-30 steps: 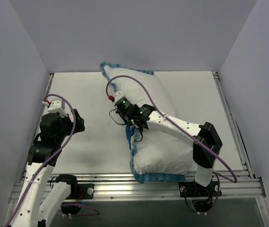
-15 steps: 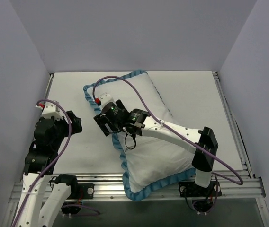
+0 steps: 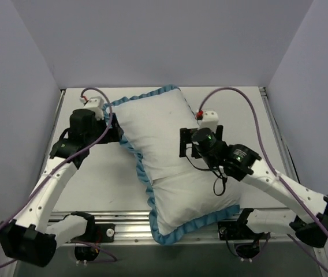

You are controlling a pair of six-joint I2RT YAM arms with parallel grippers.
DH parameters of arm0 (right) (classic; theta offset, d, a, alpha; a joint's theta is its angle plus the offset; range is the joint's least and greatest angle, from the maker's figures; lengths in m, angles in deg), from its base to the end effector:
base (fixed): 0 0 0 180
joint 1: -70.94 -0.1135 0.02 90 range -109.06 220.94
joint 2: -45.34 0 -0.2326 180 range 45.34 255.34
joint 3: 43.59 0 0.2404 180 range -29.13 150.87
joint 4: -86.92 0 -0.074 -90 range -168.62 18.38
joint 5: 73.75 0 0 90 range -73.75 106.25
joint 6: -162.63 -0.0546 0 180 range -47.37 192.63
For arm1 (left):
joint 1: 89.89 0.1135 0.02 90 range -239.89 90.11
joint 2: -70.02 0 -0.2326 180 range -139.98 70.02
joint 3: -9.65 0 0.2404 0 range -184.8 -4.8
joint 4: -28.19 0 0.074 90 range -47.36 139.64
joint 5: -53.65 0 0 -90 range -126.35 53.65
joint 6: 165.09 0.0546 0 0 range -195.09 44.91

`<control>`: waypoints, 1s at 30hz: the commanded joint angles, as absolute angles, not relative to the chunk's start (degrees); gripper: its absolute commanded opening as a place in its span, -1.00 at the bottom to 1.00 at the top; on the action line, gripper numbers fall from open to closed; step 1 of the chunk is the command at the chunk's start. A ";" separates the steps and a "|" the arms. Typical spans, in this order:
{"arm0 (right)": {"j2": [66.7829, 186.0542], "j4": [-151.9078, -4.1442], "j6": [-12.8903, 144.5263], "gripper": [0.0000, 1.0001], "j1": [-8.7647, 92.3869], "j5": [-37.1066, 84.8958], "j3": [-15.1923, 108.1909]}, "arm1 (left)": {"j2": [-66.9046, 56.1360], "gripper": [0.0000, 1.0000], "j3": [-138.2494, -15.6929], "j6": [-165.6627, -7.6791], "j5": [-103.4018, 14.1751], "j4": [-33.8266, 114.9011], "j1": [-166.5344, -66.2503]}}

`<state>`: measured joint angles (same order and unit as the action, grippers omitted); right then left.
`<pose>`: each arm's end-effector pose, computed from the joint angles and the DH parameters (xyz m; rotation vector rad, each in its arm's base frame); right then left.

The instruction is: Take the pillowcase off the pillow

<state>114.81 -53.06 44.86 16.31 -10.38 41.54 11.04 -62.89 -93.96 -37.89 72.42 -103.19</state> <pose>0.1831 0.2156 0.3456 -0.1640 1.9729 0.4829 0.2375 -0.0577 0.3036 -0.0871 2.1253 -0.3631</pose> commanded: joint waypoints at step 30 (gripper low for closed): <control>119.84 -80.89 40.17 0.82 25.23 1.65 16.38 | -5.41 0.88 -53.16 -120.18 -17.98 64.79 -110.46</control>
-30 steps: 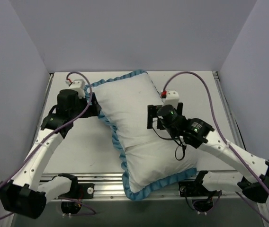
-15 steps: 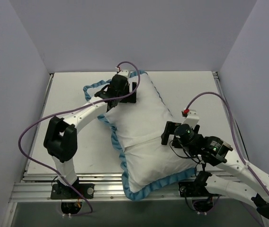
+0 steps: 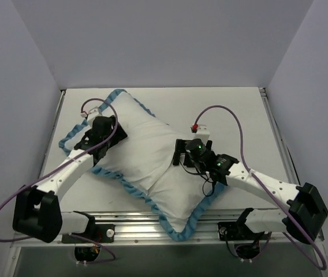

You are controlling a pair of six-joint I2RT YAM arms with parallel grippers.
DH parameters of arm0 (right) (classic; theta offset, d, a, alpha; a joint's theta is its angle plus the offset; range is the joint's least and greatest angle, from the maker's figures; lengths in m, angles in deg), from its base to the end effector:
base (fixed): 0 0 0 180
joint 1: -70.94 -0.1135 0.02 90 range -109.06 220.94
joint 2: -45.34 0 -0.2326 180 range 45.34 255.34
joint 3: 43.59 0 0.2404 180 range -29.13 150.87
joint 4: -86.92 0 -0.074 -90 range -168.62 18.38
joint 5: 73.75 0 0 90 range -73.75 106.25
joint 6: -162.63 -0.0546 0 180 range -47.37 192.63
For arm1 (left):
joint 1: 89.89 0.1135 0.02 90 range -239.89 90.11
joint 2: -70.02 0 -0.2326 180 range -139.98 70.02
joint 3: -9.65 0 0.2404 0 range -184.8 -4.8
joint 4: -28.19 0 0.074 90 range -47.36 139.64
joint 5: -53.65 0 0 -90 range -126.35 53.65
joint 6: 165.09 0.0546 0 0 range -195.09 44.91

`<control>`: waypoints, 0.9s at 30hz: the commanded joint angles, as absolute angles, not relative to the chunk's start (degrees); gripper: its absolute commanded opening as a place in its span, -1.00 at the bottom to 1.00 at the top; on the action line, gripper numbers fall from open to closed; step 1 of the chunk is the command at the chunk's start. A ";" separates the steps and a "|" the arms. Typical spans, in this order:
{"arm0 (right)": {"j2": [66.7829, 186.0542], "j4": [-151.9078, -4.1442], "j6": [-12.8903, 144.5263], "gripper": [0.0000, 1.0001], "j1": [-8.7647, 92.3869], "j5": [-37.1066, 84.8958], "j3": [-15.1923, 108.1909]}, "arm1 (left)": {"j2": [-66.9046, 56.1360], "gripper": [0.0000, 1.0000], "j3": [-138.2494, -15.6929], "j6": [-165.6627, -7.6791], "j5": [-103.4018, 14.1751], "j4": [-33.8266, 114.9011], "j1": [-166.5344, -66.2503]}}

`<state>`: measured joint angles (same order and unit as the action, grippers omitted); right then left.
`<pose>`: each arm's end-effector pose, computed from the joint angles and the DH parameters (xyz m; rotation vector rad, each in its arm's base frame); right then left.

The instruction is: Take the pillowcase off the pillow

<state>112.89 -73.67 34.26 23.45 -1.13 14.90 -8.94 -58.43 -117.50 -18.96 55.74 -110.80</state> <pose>0.2008 0.1950 0.2305 0.0234 2.1006 0.6141 0.2957 -0.0955 0.2180 -0.5735 2.1440 -0.2731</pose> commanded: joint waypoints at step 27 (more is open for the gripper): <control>120.40 -60.60 41.61 0.79 29.36 -2.91 34.86 | 2.79 0.88 -67.39 -106.73 -18.69 67.35 -130.85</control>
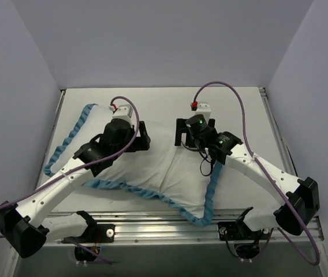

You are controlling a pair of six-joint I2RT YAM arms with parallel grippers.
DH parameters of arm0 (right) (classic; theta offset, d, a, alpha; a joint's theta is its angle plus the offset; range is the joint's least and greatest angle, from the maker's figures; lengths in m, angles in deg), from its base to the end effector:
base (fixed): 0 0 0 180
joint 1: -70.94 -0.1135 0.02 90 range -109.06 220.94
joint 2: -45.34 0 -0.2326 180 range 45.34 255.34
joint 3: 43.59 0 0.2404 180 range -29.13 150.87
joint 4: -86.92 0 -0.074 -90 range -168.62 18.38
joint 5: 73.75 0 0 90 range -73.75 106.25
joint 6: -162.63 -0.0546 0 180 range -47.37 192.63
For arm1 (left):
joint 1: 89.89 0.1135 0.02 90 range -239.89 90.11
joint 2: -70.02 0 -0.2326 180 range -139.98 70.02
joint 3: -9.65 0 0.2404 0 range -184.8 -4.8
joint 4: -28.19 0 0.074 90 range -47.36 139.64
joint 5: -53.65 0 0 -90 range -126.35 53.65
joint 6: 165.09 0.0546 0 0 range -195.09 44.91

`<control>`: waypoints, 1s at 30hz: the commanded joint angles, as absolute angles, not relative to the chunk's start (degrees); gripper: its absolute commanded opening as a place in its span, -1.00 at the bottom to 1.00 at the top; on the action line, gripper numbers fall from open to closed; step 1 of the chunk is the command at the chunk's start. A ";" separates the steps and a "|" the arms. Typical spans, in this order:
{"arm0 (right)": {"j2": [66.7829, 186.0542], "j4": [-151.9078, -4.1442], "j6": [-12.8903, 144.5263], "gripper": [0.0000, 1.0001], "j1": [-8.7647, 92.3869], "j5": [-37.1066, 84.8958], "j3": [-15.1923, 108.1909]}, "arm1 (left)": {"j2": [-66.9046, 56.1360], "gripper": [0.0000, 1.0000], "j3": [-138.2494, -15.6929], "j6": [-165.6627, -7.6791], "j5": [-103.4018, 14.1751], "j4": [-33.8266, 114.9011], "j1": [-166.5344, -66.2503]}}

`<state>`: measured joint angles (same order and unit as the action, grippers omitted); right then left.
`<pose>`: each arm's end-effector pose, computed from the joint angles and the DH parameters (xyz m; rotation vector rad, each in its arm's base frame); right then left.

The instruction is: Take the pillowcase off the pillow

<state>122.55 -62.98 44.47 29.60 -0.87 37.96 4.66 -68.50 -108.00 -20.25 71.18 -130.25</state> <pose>0.2523 0.2005 0.3037 -0.0422 2.0306 0.4735 0.2131 -0.1612 0.3145 -0.0341 2.1115 -0.4833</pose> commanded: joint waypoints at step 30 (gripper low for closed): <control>105.28 -79.28 36.42 -0.77 38.68 17.20 2.69 | 6.46 0.88 -46.98 -114.39 -20.61 62.33 -126.45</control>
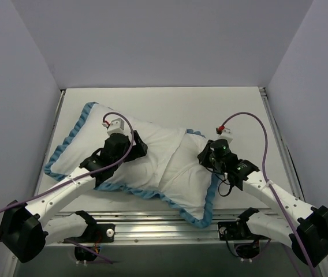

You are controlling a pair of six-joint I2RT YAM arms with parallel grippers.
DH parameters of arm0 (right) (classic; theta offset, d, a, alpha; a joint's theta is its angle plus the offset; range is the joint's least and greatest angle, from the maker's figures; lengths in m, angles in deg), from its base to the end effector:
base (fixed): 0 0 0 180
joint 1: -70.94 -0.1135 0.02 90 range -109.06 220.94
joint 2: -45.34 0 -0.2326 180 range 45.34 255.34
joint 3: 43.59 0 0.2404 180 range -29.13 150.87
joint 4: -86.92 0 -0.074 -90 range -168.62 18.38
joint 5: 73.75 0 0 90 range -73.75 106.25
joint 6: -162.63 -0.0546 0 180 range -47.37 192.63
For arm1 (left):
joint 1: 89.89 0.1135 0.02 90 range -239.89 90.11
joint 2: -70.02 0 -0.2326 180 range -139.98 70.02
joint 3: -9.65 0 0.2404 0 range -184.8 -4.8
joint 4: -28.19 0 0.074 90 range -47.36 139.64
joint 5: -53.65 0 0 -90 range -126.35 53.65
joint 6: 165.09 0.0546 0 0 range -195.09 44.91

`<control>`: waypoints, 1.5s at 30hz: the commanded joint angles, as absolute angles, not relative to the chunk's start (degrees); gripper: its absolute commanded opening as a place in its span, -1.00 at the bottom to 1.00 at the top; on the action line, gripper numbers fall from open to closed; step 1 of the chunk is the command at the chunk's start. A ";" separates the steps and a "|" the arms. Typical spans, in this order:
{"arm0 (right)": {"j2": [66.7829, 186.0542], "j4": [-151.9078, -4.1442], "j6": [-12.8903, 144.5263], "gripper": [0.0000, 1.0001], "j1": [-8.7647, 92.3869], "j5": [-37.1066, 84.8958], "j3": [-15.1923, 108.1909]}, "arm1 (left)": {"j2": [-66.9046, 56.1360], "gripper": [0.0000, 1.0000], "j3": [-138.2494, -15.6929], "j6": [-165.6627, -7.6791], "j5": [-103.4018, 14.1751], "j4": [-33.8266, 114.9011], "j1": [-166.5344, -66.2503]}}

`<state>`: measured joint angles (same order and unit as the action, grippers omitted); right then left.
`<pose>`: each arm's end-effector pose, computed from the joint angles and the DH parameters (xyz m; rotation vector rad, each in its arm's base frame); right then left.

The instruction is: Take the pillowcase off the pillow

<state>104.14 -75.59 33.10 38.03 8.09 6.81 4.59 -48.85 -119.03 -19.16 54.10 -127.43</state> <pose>0.2162 0.1307 0.2214 0.2127 2.0696 0.6494 0.2223 -0.1505 0.2276 -0.2971 2.1394 -0.5188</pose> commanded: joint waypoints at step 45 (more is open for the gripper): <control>104.31 -92.77 43.28 -1.00 38.68 25.13 6.63 | -38.35 0.06 -98.95 -77.37 -42.41 81.14 -139.64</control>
